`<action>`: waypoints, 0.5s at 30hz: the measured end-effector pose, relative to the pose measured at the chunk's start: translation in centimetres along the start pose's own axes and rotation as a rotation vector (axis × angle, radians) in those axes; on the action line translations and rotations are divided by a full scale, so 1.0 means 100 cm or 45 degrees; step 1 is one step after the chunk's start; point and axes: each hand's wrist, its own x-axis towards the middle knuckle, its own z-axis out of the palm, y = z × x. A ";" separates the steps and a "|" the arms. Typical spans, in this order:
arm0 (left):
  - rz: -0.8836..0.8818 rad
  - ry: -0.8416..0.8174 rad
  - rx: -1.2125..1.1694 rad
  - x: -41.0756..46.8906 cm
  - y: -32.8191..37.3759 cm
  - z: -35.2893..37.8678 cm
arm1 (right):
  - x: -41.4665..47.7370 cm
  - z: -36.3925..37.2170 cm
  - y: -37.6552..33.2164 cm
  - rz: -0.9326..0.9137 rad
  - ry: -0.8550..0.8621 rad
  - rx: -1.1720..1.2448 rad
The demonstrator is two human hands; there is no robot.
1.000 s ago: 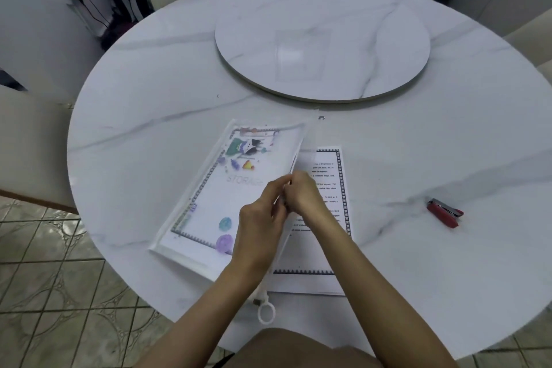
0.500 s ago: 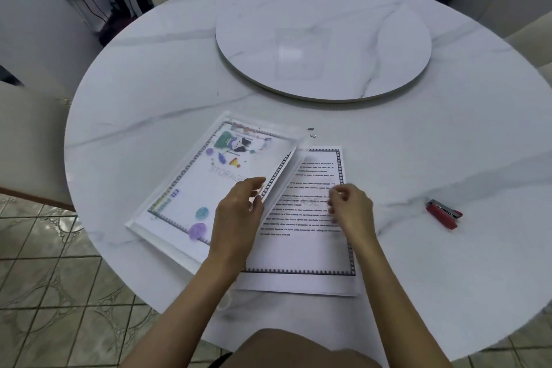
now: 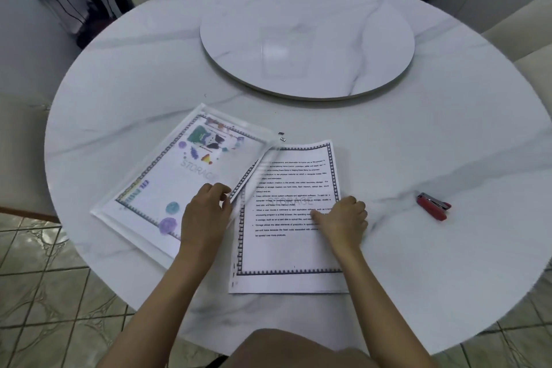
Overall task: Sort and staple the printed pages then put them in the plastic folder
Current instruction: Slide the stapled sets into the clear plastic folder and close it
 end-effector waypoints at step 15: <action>0.000 -0.059 -0.067 0.015 -0.027 0.000 | 0.009 0.004 -0.007 0.089 -0.018 0.276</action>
